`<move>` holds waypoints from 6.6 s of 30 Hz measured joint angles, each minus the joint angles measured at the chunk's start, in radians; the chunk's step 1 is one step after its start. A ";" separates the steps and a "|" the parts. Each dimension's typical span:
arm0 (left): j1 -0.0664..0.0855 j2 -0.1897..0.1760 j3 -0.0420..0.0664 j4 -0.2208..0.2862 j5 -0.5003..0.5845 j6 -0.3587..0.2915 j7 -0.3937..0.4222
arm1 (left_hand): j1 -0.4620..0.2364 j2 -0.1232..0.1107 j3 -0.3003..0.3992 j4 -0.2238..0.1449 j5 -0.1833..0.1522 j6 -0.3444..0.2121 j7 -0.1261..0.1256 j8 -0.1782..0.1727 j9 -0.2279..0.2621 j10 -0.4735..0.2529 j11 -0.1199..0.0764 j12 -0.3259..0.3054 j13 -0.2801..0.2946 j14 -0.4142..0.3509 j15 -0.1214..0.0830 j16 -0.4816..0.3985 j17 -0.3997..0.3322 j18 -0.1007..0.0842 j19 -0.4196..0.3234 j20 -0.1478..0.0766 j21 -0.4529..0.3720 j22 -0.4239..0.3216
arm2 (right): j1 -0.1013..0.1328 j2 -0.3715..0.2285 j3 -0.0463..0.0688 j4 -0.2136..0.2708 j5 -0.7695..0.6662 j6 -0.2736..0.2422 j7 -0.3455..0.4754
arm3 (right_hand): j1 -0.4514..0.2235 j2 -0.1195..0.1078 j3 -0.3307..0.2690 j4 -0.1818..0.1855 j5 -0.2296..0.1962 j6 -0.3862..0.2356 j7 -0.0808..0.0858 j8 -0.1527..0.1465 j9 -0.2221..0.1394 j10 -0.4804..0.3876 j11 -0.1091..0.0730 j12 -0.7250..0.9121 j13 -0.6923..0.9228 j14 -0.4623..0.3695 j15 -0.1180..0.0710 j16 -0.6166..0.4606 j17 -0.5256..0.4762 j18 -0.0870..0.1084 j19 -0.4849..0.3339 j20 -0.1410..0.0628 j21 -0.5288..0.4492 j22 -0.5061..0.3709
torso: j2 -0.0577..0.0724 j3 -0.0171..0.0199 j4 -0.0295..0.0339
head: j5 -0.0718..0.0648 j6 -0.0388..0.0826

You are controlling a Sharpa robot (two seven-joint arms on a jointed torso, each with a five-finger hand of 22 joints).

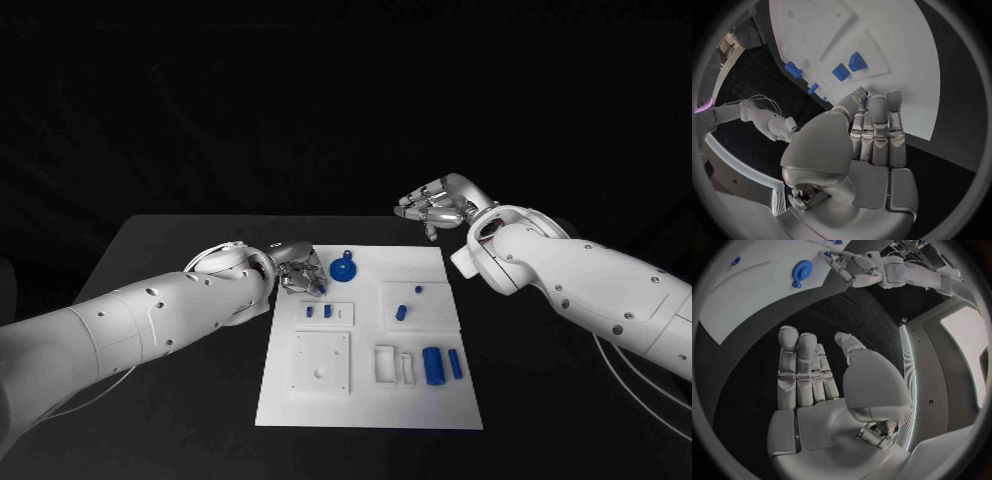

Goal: Assemble the parts on the task board

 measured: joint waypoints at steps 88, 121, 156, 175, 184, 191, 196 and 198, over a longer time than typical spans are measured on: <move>0.004 -0.112 0.035 0.020 0.318 -0.059 0.049 | 0.003 -0.048 0.049 -0.026 -0.004 -0.117 0.049 0.015 -0.001 -0.085 0.045 0.000 0.001 -0.179 0.043 -0.339 -0.151 0.016 -0.174 0.041 -0.106 -0.035 | -0.048 -0.025 -0.006 -0.031 -0.265 0.166 -0.038 | 0.022 -0.025 0.268 -0.179 -0.167 0.049 -0.005 -0.002 0.000 0.000 -0.007 -0.008 -0.002 0.025 -0.007 0.021 0.009 0.014 0.000 0.000 0.109 0.000 | -0.002 0.0006 0.0012 | -0.034 0.007; 0.024 -0.252 0.056 0.209 1.054 -0.024 0.254 | -0.027 -0.019 -0.035 0.019 -0.019 -0.195 0.059 0.015 -0.003 -0.215 0.097 0.000 0.001 -0.218 0.171 -1.050 -0.294 -0.008 -0.236 0.164 -0.356 -0.882 | -0.132 -0.034 -0.041 0.025 -0.633 0.273 -0.168 | 0.053 -0.069 0.287 -0.136 -0.291 0.022 -0.007 -0.002 0.000 -0.049 0.007 -0.008 -0.003 0.026 -0.002 0.015 -0.017 0.033 -0.002 0.009 0.020 -0.008 | 0.000 -0.0009 0.0011 | -0.026 0.014; 0.024 -0.249 0.056 0.191 1.067 -0.006 0.243 | -0.028 -0.012 -0.038 0.011 -0.019 -0.195 0.059 0.015 -0.003 -0.214 0.097 0.000 0.001 -0.218 0.171 -1.050 -0.294 -0.008 -0.228 0.164 -0.356 -0.923 | -0.131 -0.001 -0.077 0.000 -0.702 0.196 -0.185 | 0.061 -0.023 0.438 -0.197 -0.379 0.181 -0.034 -0.004 0.005 0.110 -0.038 -0.014 -0.004 0.046 -0.021 0.011 -0.013 0.007 0.002 -0.013 0.082 0.000 | -0.001 -0.0011 0.0012 | -0.016 0.007; 0.024 -0.246 0.056 0.179 1.066 -0.003 0.239 | -0.028 -0.012 -0.036 0.009 -0.019 -0.195 0.059 0.016 -0.003 -0.214 0.097 0.000 0.001 -0.218 0.171 -1.050 -0.294 -0.008 -0.229 0.164 -0.356 -0.928 | -0.138 0.009 -0.093 0.005 -0.770 0.137 -0.236 | 0.051 -0.011 0.464 -0.239 -0.392 0.231 -0.049 -0.006 0.005 0.156 -0.055 -0.015 -0.002 0.059 -0.045 0.005 -0.008 -0.016 0.000 -0.033 0.136 0.000 | -0.001 0.0000 0.0006 | -0.022 0.007; 0.024 -0.241 0.056 0.163 1.066 0.000 0.239 | -0.028 -0.012 -0.038 0.006 -0.019 -0.195 0.059 0.016 -0.003 -0.214 0.097 0.000 0.001 -0.218 0.171 -1.050 -0.294 -0.008 -0.229 0.164 -0.356 -0.931 | -0.145 -0.001 -0.086 0.023 -0.766 0.109 -0.250 | 0.043 -0.020 0.482 -0.236 -0.395 0.240 -0.050 -0.007 0.008 0.165 -0.054 -0.015 -0.001 0.064 -0.049 0.004 -0.007 -0.024 -0.001 -0.039 0.157 0.000 | -0.001 -0.0001 0.0012 | -0.016 0.009; 0.024 -0.240 0.056 0.152 1.066 0.002 0.239 | -0.028 -0.012 -0.038 0.006 -0.019 -0.191 0.063 0.016 -0.003 -0.214 0.097 0.000 0.001 -0.218 0.171 -1.050 -0.294 -0.008 -0.229 0.164 -0.356 -0.939 | -0.144 -0.018 -0.038 0.060 -0.726 0.096 -0.250 | 0.039 -0.024 0.482 -0.236 -0.391 0.240 -0.050 -0.007 0.011 0.169 -0.057 -0.015 0.002 0.065 -0.049 0.000 -0.006 -0.030 0.000 -0.040 0.157 0.000 | -0.001 -0.0009 -0.0006 | -0.017 0.013; 0.024 -0.239 0.056 0.149 1.066 0.004 0.239 | -0.028 -0.012 -0.038 0.006 -0.019 -0.191 0.063 0.016 -0.003 -0.214 0.097 0.000 0.001 -0.218 0.171 -1.050 -0.294 -0.008 -0.229 0.164 -0.356 -0.946 | -0.143 -0.033 -0.012 0.089 -0.668 0.089 -0.248 | 0.039 -0.024 0.482 -0.236 -0.383 0.240 -0.050 -0.009 0.011 0.169 -0.057 -0.015 0.001 0.066 -0.048 0.000 -0.005 -0.030 0.000 -0.040 0.157 0.001 | -0.002 -0.0020 -0.0008 | -0.018 0.015; 0.024 -0.238 0.056 0.149 1.066 0.005 0.239 | -0.028 -0.012 -0.038 0.006 -0.019 -0.191 0.063 0.016 -0.003 -0.214 0.097 0.000 0.001 -0.218 0.171 -1.050 -0.294 -0.008 -0.229 0.164 -0.356 -0.947 | -0.143 -0.037 -0.006 0.101 -0.636 0.086 -0.245 | 0.036 -0.026 0.482 -0.236 -0.376 0.240 -0.050 -0.009 0.010 0.169 -0.057 -0.015 0.001 0.066 -0.048 -0.004 -0.004 -0.027 0.000 -0.040 0.157 0.001 | -0.002 -0.0025 -0.0010 | -0.018 0.017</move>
